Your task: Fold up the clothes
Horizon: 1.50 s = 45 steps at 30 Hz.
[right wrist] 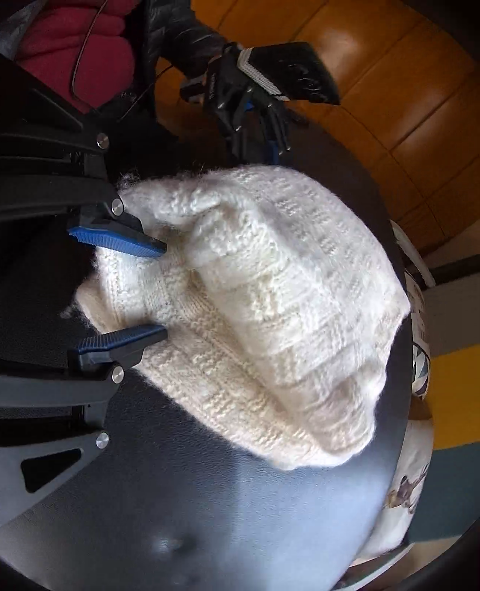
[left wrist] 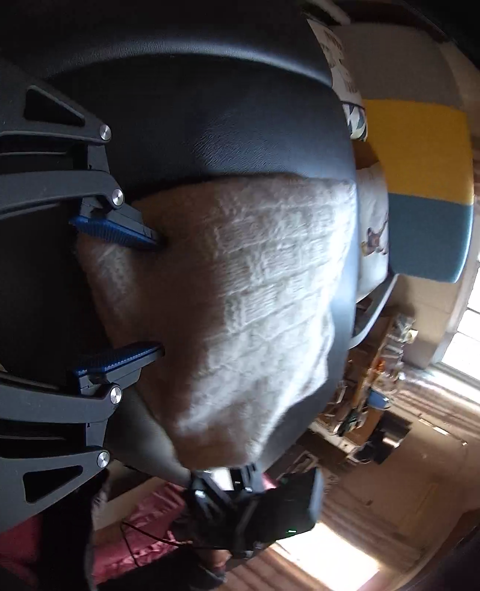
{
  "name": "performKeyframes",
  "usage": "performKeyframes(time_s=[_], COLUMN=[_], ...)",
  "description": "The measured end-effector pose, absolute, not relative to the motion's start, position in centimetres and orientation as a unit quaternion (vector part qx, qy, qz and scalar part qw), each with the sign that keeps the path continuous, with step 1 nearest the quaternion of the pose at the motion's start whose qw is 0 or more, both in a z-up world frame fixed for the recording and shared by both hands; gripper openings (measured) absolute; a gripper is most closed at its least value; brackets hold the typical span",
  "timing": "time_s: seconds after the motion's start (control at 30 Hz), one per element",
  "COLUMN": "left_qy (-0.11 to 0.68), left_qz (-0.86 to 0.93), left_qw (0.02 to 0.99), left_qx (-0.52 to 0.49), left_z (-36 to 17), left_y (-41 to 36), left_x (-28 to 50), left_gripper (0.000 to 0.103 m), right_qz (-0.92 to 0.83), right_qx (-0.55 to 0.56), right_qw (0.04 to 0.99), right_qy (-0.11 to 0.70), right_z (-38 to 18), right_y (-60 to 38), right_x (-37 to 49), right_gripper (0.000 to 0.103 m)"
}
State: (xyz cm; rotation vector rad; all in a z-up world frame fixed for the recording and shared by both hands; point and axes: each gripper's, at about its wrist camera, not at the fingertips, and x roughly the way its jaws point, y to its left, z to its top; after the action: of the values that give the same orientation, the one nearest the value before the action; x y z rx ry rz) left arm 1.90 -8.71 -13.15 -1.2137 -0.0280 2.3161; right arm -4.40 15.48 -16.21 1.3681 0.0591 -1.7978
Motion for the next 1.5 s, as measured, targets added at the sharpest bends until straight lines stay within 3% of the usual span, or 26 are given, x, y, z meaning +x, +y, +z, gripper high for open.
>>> performKeyframes(time_s=[0.23,0.27,0.5,0.6,0.73,0.87,1.1,1.13,1.2,1.3,1.37,1.4,1.47,1.5], left_qy=[0.045,0.05,0.083,0.115,0.158,0.171,0.196,0.176,0.121,0.031,-0.029,-0.059,-0.119,-0.148], left_qz=[0.857,0.857,0.856,0.847,0.831,0.815,0.783,0.776,0.772,0.794,0.805,0.809,0.815,0.817], left_qw=[0.278,0.28,0.29,0.304,0.323,0.343,0.37,0.382,0.395,0.389,0.384,0.38,0.373,0.368], left_qx=[-0.431,-0.43,-0.419,-0.421,-0.424,-0.435,-0.459,-0.471,-0.483,-0.466,-0.452,-0.444,-0.428,-0.419], left_z=[-13.3,-13.3,-13.5,-13.6,-13.7,-13.7,-12.8,-12.2,-10.9,-9.2,-8.0,-7.4,-6.3,-5.7], left_y=[-8.2,-8.1,-7.6,-7.2,-6.8,-7.1,-7.7,-8.3,-9.7,-11.7,-13.0,-13.7,-15.0,-15.7], left_x=[2.7,2.7,3.1,3.3,3.5,3.1,3.2,2.9,2.0,-0.1,-1.5,-2.2,-3.6,-4.3], left_gripper=[0.052,0.052,0.052,0.052,0.052,0.052,0.052,0.049,0.03,0.03,0.033,0.04,0.055,0.056], right_qz=[-0.695,-0.692,-0.688,-0.755,-0.827,-0.8,-0.794,-0.791,-0.786,-0.768,-0.753,-0.745,-0.738,-0.733], right_qx=[0.5,0.497,0.543,0.521,0.465,0.54,0.535,0.535,0.535,0.529,0.523,0.519,0.517,0.516], right_qw=[0.401,0.392,0.323,0.331,0.309,0.261,0.272,0.273,0.276,0.295,0.306,0.312,0.348,0.365], right_qy=[-0.326,-0.347,-0.359,-0.22,-0.065,0.021,-0.1,-0.112,-0.139,-0.209,-0.257,-0.279,-0.26,-0.25], right_z=[-15.6,-16.0,-19.6,-16.7,-11.2,-15.9,-18.0,-18.2,-18.4,-18.8,-18.8,-18.7,-17.3,-16.5], right_y=[22.1,22.1,17.9,14.6,12.2,12.6,16.5,16.9,17.7,19.2,20.2,20.7,20.4,20.2], right_x=[-7.8,-8.4,-11.3,-11.1,-11.8,-14.0,-14.0,-14.1,-14.3,-14.3,-14.0,-13.8,-11.7,-10.7], right_gripper=[0.044,0.045,0.045,0.014,0.013,0.013,0.014,0.014,0.016,0.025,0.027,0.032,0.039,0.043])
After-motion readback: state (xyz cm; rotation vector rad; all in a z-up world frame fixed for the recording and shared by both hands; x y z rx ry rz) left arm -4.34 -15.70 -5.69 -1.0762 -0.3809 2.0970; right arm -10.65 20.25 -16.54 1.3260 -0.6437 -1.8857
